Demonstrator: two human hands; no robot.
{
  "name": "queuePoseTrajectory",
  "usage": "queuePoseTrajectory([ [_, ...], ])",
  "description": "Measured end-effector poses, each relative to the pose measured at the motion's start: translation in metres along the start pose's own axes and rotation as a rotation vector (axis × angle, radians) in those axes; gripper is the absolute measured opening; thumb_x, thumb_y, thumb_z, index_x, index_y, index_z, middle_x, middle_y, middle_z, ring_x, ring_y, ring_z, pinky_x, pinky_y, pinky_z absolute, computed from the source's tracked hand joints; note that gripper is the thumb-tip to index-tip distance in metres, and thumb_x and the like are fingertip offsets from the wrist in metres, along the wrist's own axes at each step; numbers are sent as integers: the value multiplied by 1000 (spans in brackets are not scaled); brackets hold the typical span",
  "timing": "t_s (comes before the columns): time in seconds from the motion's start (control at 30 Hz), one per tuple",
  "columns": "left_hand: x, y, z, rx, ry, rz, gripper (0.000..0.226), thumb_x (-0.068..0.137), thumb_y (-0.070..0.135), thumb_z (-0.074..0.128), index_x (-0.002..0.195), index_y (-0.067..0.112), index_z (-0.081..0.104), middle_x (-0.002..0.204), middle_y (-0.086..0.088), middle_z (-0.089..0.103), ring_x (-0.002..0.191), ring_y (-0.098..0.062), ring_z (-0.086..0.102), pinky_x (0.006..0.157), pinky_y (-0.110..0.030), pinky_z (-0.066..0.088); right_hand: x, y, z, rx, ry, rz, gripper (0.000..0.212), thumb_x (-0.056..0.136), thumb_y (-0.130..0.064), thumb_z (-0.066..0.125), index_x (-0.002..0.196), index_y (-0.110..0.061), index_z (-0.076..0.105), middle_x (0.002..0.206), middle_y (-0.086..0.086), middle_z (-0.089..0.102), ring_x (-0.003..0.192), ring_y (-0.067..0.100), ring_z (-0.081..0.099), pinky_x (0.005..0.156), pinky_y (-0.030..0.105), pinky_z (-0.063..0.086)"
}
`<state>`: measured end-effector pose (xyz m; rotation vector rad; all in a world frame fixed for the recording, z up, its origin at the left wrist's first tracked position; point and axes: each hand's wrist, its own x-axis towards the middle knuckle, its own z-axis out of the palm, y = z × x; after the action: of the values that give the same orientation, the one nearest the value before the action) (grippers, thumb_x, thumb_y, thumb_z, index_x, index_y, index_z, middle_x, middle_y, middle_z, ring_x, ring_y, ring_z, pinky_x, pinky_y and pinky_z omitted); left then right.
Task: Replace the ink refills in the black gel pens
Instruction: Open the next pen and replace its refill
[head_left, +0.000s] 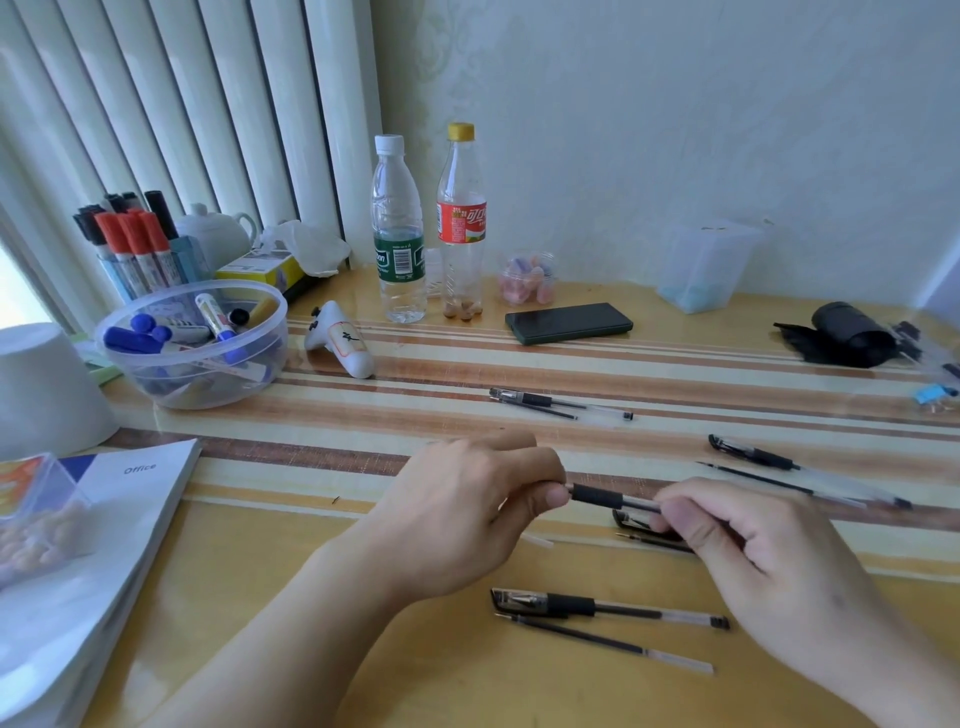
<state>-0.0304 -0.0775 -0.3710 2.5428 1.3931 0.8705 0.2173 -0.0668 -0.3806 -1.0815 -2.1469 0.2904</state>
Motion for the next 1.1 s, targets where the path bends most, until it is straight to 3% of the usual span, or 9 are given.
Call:
queuePoseTrajectory([
  [0.17,1,5,3,-217,-4,-38,32,97,25,46,68,14,44,63,4,44,61,-16,41,55,-34,38,2,-8,0,-60,147,-125,23,87,-32,60,85,-19,79,73,-8,75,61,14,69,48,32,54],
  [0.43,4,12,4,-429,44,-97,42,100,22,43,61,13,30,58,7,29,52,-8,27,51,-21,23,-1,-4,5,-126,360,-287,15,74,-3,74,89,-5,78,85,-8,71,79,3,65,68,22,54],
  [0.6,5,9,1,-466,94,-98,47,100,28,45,58,8,35,53,-8,31,50,-14,28,47,-28,24,1,-8,6,17,133,-135,38,93,-42,51,101,-12,73,83,-18,62,67,6,62,54,30,52],
  [0.67,4,9,1,-451,90,-91,49,100,29,45,58,4,39,53,-15,36,50,-21,33,47,-32,27,2,-7,8,-59,92,-142,39,96,-41,45,91,-15,72,78,-23,56,54,9,56,44,31,46],
  [0.77,5,10,4,-448,86,-118,52,100,32,45,58,0,42,53,-18,39,51,-26,36,47,-38,30,3,-6,6,-71,149,-105,7,86,-29,68,84,-28,62,73,-11,60,56,12,57,44,30,45],
  [0.83,5,9,4,-446,82,-124,53,100,34,46,59,0,47,52,-15,41,50,-22,37,47,-35,32,1,-4,5,18,130,-25,29,74,-31,77,86,-36,51,69,-4,61,56,11,60,45,27,48],
  [0.93,4,5,4,-428,77,-124,46,99,35,48,63,9,58,50,2,41,48,-8,39,47,-21,31,-1,-5,7,79,26,-38,25,85,-51,63,104,-35,59,67,-8,60,54,7,58,47,11,41],
  [1.03,4,5,5,-414,78,-122,43,99,36,49,64,14,63,49,7,39,47,-6,40,47,-18,30,2,-6,5,30,33,-71,27,92,-45,49,89,-27,69,72,-20,62,66,2,61,52,17,45],
  [1.1,4,4,5,-419,81,-131,42,98,36,50,64,15,62,48,7,37,46,-6,38,47,-18,29,2,-8,6,25,66,-72,17,90,-42,59,82,-28,65,73,-19,61,67,4,61,55,17,45],
])
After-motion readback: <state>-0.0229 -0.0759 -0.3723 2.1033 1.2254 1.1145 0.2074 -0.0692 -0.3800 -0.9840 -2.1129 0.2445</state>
